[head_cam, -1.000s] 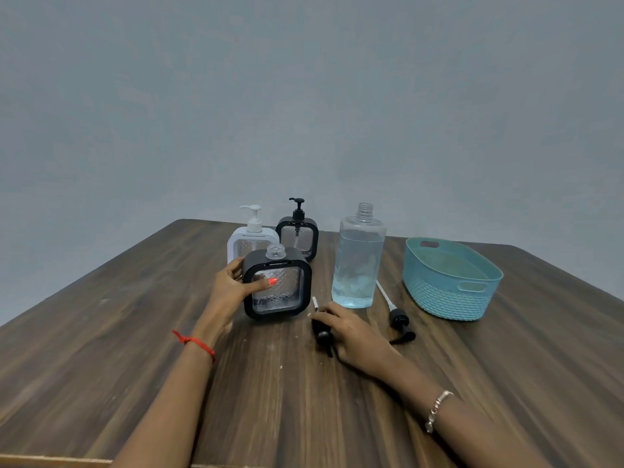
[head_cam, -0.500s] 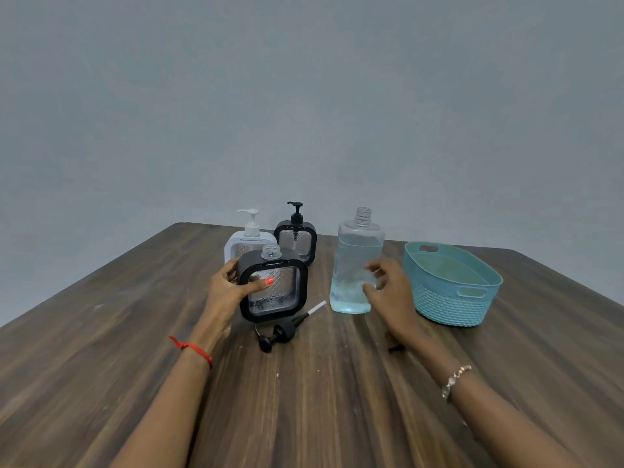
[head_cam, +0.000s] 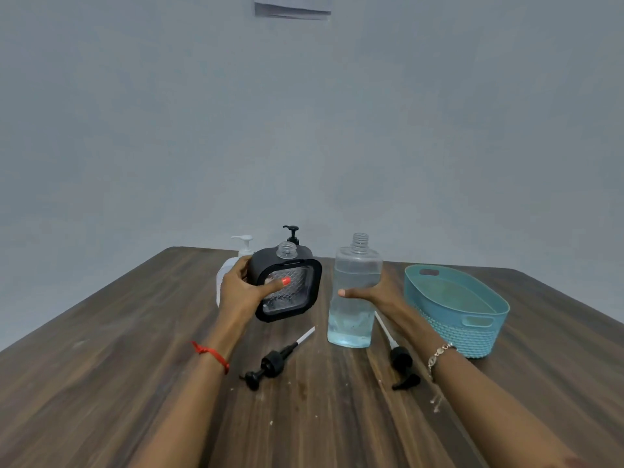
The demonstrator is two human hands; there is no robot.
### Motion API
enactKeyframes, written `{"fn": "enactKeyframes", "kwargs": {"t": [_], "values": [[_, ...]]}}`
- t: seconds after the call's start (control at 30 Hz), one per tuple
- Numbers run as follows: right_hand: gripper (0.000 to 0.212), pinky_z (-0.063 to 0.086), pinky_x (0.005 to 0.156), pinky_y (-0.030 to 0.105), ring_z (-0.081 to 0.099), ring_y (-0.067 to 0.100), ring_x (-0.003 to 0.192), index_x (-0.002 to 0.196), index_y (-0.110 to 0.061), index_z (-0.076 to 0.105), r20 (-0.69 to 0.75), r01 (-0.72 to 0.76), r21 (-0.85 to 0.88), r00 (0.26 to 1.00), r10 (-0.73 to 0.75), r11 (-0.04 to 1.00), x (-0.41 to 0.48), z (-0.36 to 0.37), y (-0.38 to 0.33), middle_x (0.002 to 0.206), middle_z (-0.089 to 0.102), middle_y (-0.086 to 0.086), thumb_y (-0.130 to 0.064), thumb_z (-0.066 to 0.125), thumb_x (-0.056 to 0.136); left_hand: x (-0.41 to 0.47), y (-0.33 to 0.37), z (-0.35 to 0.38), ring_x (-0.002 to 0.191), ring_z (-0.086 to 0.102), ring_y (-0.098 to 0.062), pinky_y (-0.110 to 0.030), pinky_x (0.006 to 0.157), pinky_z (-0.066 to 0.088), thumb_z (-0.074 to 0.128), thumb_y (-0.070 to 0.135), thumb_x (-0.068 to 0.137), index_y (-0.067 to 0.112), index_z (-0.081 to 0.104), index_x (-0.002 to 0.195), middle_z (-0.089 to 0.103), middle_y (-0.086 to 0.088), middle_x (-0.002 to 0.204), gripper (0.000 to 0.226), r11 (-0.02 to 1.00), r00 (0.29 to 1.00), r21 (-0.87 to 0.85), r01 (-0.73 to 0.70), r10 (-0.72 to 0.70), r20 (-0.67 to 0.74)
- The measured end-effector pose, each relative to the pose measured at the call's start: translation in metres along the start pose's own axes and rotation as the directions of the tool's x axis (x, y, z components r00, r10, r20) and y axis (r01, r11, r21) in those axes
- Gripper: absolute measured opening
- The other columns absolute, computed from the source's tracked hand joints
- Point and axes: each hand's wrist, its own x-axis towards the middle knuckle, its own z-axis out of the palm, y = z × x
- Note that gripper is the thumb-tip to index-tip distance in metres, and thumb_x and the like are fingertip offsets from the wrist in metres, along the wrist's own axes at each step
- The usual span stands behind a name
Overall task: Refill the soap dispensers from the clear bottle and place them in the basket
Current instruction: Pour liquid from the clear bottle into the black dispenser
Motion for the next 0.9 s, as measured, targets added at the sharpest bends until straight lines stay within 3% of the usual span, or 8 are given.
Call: {"fn": "enactKeyframes", "kwargs": {"t": [0.1,0.27,0.37,0.53,0.67,0.9], "values": [[0.074,0.059,0.074,0.033,0.069,0.007,0.084,0.097,-0.031,0.063,-0.137,0.028,-0.069,0.99,-0.037,0.997,-0.001,0.006,0.003,0.089,0.072,-0.011,-0.048,0.092,0.031,-0.001,-0.007,0.008,0.096,0.065,-0.024,-0.038,0.085,0.053,0.087,0.006,0.057,0.012,0.061,0.107,0.068,-0.007,0.102,0.057,0.998,0.996,0.048,-0.046,0.05,-0.078],[0.06,0.044,0.055,0.001,0.057,-0.005,0.075,0.1,-0.02,0.056,-0.212,0.136,-0.094,0.965,-0.153,0.986,-0.014,0.014,-0.013,0.085,0.06,-0.015,-0.019,0.091,0.052,-0.007,-0.009,0.016,0.089,0.061,-0.014,-0.02,0.076,0.047,0.088,0.012,0.057,0.022,0.058,0.102,0.063,0.009,0.092,0.054,0.99,0.981,0.115,-0.081,0.099,-0.167],[0.068,0.036,0.058,-0.004,0.051,0.006,0.081,0.107,-0.015,0.047,-0.223,0.18,-0.228,0.947,-0.231,0.957,-0.018,0.019,-0.023,0.095,0.053,-0.006,-0.02,0.089,0.054,-0.012,-0.004,0.017,0.085,0.057,-0.009,-0.009,0.069,0.041,0.088,0.014,0.057,0.019,0.06,0.104,0.058,0.018,0.087,0.054,0.985,0.973,0.148,-0.092,0.12,-0.199],[0.072,0.041,0.06,0.013,0.055,0.016,0.09,0.105,-0.025,0.036,-0.173,0.286,-0.331,0.918,-0.356,0.899,-0.017,0.017,-0.046,0.103,0.054,-0.003,-0.021,0.087,0.053,-0.02,0.0,0.02,0.09,0.055,-0.012,-0.012,0.071,0.039,0.087,0.015,0.059,0.013,0.06,0.111,0.057,0.008,0.093,0.058,0.977,0.969,0.193,-0.091,0.132,-0.21],[0.078,0.045,0.065,0.027,0.055,0.021,0.09,0.116,-0.016,0.041,-0.106,0.359,-0.47,0.884,-0.455,0.806,-0.022,0.012,-0.063,0.106,0.055,0.003,-0.018,0.085,0.05,-0.026,0.002,0.02,0.091,0.056,-0.014,-0.022,0.076,0.042,0.087,0.019,0.059,0.012,0.06,0.112,0.057,0.007,0.095,0.06,0.975,0.962,0.209,-0.082,0.133,-0.24],[0.082,0.043,0.069,0.032,0.055,0.028,0.096,0.126,-0.015,0.04,0.002,0.319,-0.726,0.887,-0.462,0.609,-0.035,0.006,-0.074,0.113,0.05,0.006,-0.024,0.08,0.056,-0.036,0.006,0.026,0.091,0.055,-0.014,-0.024,0.078,0.043,0.086,0.021,0.06,0.01,0.059,0.113,0.057,0.006,0.094,0.061,0.967,0.965,0.24,-0.082,0.138,-0.224]]}}
